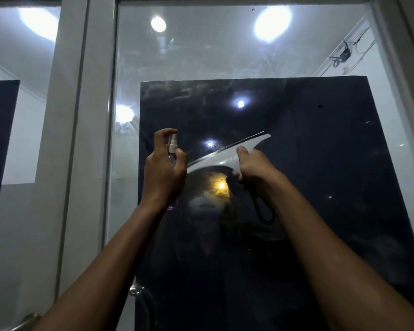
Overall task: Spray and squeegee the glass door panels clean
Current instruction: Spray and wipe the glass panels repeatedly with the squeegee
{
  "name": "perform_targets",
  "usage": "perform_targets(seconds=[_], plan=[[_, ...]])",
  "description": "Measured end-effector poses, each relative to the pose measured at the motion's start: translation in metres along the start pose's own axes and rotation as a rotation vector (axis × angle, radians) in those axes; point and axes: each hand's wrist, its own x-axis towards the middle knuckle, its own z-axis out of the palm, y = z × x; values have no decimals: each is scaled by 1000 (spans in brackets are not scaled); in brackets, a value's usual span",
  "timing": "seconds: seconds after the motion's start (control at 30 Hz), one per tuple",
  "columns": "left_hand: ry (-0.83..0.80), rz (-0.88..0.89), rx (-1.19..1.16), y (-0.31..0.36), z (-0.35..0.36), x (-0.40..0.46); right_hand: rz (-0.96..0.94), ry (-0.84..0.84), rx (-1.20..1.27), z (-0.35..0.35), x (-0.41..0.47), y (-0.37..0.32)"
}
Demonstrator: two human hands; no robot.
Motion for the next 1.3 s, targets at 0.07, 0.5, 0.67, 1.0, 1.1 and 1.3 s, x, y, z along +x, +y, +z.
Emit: perform_targets(seconds=[0.07, 0.5, 0.67, 1.0, 1.1, 1.3], plan=[[9, -10, 17, -2, -4, 0, 98, -23, 212, 11, -8, -13], [-33, -72, -23, 2, -6, -30, 258, 25, 376, 47, -97, 73], [-30, -111, 16, 0, -15, -39, 174, 109, 388, 51, -63, 41], [-8, -117, 15, -13, -21, -34, 171, 141, 416, 41, -9, -7], [-9, -124, -4, -9, -18, -39, 182, 157, 396, 55, -41, 37], [-25, -149, -15, 1, -15, -44, 185, 120, 399, 62, -80, 48]])
